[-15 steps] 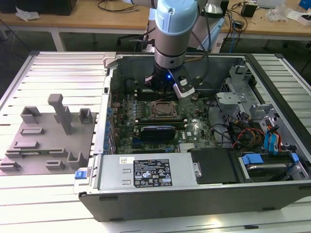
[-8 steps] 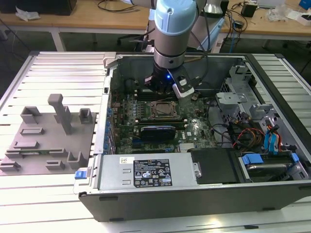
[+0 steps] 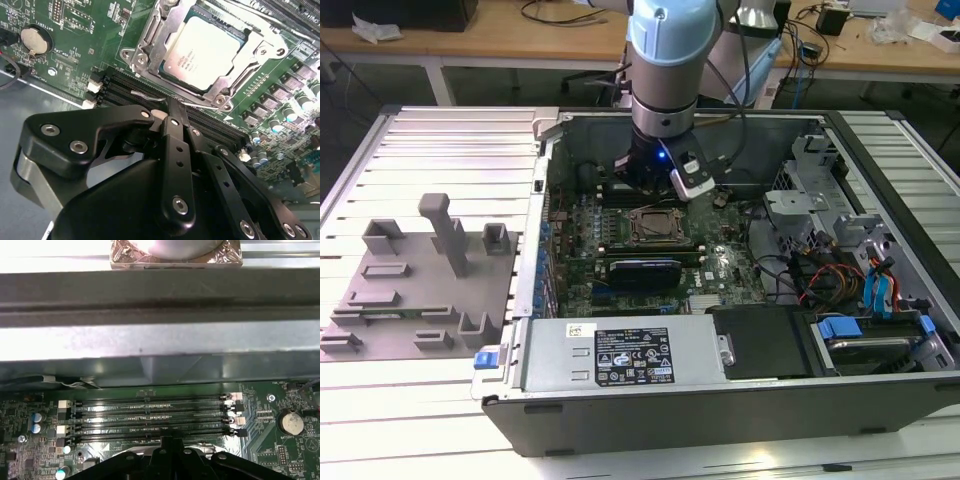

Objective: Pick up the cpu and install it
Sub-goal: 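Install the first cpu locking lever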

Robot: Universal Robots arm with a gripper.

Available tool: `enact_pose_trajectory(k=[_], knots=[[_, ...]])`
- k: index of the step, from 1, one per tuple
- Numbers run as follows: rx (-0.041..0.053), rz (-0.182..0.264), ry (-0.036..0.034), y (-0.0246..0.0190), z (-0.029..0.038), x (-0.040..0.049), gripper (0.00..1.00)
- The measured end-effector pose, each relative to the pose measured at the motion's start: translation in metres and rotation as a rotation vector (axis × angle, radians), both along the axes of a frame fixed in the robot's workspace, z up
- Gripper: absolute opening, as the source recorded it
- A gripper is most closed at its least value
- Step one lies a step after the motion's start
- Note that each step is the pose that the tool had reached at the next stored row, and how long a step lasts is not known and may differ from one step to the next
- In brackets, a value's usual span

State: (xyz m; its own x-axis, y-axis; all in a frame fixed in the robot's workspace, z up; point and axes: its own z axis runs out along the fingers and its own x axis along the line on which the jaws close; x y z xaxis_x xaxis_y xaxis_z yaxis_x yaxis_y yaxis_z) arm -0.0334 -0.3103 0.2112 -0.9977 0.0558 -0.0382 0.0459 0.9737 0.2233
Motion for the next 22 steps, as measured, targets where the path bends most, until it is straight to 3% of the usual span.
enact_pose_trajectory(k=[13,22], knots=[[0.0032,-0.003,-0.004,-0.0001,-0.0028,-0.0002,0.11],[0.0032,-0.003,-0.0056,-0.0018,-0.0108,0.0002,0.11]])
